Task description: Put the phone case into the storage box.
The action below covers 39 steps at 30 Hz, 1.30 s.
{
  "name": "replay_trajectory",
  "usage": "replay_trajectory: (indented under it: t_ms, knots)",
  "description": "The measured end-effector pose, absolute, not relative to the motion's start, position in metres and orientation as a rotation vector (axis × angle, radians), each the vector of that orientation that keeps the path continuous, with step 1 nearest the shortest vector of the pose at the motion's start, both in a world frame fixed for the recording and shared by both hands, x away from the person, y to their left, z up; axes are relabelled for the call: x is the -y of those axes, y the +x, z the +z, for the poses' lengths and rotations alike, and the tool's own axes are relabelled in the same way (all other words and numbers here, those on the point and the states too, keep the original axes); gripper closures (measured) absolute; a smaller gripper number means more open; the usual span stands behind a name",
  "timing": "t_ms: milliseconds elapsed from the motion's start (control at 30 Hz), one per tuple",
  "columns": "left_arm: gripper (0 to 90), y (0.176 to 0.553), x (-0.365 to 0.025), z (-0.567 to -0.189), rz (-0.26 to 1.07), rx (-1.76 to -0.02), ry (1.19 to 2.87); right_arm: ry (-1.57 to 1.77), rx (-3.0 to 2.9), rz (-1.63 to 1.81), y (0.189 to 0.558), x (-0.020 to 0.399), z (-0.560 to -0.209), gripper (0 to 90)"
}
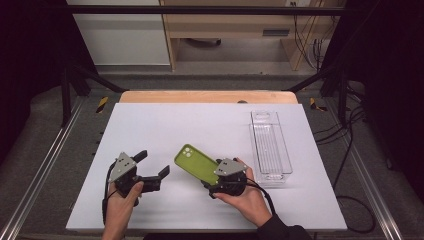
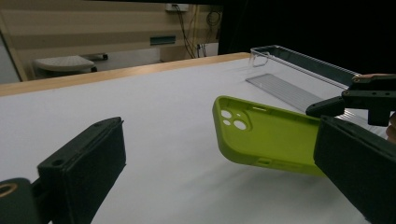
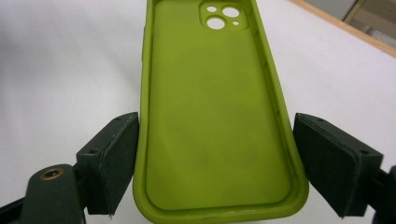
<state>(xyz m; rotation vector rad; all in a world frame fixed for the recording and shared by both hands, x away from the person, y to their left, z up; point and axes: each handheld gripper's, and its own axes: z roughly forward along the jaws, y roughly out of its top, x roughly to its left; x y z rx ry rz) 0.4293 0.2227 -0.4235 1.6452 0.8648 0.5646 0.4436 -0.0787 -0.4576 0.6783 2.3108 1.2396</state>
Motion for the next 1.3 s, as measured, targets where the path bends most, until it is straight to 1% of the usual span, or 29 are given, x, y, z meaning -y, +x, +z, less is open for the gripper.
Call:
replay_trajectory:
  t_ms: [233, 333, 433, 500, 633, 933, 1167, 1200, 1267, 1300]
  knots:
    - [2.3, 0.451, -0.201, -0.417, 0.52, -0.851, 1.674, 0.716, -2.244, 1.314, 0.441, 0.091, -0.457, 17.3]
    - [2.3, 0.451, -0.196, -0.423, 0.502, -0.863, 1.668, 0.727, -2.214, 1.345, 0.441, 0.092, -0.456, 17.3]
    - [2.3, 0.443, -0.196, -0.427, 0.53, -0.868, 1.651, 0.717, -2.197, 1.354, 0.439, 0.09, -0.456, 17.3]
    - [2.2, 0.439, -0.197, -0.43, 0.524, -0.867, 1.654, 0.709, -2.186, 1.353, 0.437, 0.088, -0.456, 17.3]
    - [2.3, 0.437, -0.198, -0.434, 0.485, -0.884, 1.631, 0.704, -2.159, 1.365, 0.435, 0.088, -0.456, 17.3]
    - [2.9, 0.437, -0.187, -0.441, 0.43, -0.87, 1.646, 0.683, -2.129, 1.388, 0.432, 0.085, -0.456, 17.3]
    - [7.6, 0.438, -0.189, -0.443, 0.362, -0.883, 1.611, 0.655, -2.122, 1.391, 0.43, 0.08, -0.457, 17.3]
    - [9.1, 0.439, -0.189, -0.443, 0.34, -0.879, 1.603, 0.65, -2.122, 1.392, 0.43, 0.079, -0.458, 17.3]
    - [15.7, 0.439, -0.19, -0.443, 0.315, -0.878, 1.588, 0.64, -2.117, 1.398, 0.429, 0.077, -0.458, 17.2]
    - [17.6, 0.439, -0.19, -0.443, 0.312, -0.881, 1.587, 0.64, -2.118, 1.404, 0.429, 0.076, -0.458, 17.2]
